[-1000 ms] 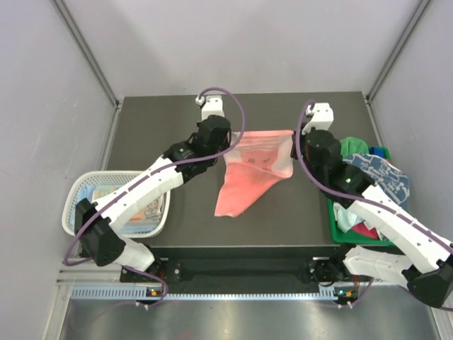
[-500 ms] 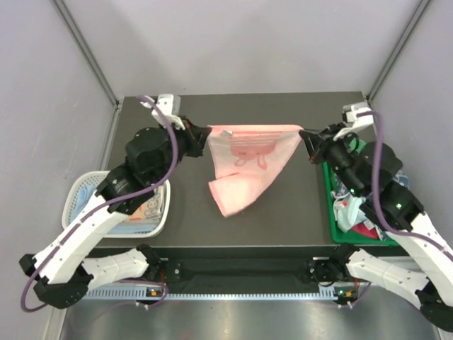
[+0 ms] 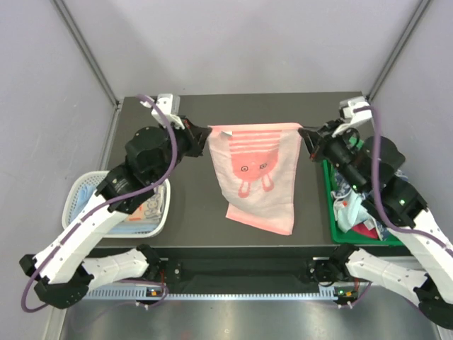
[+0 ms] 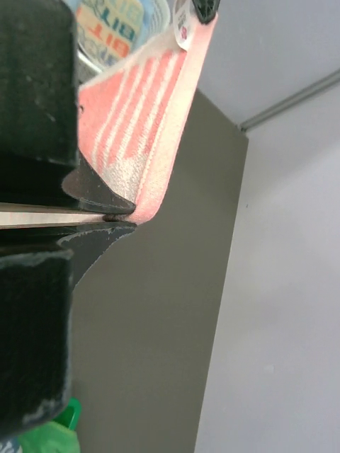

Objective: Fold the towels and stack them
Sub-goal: Flatten out the crumpled towel, then fold the towel

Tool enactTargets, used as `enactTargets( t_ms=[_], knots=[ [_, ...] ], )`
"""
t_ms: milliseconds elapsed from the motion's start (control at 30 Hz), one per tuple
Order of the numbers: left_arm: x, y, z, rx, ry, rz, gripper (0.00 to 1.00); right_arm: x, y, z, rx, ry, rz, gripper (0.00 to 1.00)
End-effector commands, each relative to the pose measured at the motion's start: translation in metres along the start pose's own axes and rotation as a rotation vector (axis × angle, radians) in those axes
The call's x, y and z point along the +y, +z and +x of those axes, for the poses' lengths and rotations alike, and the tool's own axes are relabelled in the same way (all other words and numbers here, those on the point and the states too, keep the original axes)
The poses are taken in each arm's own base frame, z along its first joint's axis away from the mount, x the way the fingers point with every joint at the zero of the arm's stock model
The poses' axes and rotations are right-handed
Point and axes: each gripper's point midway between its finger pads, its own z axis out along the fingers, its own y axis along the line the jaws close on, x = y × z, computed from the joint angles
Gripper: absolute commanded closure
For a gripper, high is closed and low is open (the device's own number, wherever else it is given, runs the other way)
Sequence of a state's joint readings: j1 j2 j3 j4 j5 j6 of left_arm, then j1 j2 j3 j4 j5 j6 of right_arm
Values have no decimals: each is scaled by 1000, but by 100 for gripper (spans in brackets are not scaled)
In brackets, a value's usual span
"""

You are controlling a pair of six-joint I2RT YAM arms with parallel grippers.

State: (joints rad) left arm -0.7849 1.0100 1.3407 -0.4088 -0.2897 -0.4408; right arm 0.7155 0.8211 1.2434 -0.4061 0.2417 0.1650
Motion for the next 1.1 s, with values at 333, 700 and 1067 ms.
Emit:
enactTargets(
  t_ms=[333, 700, 1067],
  knots=[
    [116, 166, 6, -58, 14, -256, 100, -131, 161, 75, 64, -35, 336, 100],
    [188, 284, 40, 18, 24, -260, 100, -198, 242, 135, 172, 11, 413, 100],
    [208, 295, 71, 99, 4, -286, 100, -208, 240, 143, 203, 22, 414, 100]
  ],
)
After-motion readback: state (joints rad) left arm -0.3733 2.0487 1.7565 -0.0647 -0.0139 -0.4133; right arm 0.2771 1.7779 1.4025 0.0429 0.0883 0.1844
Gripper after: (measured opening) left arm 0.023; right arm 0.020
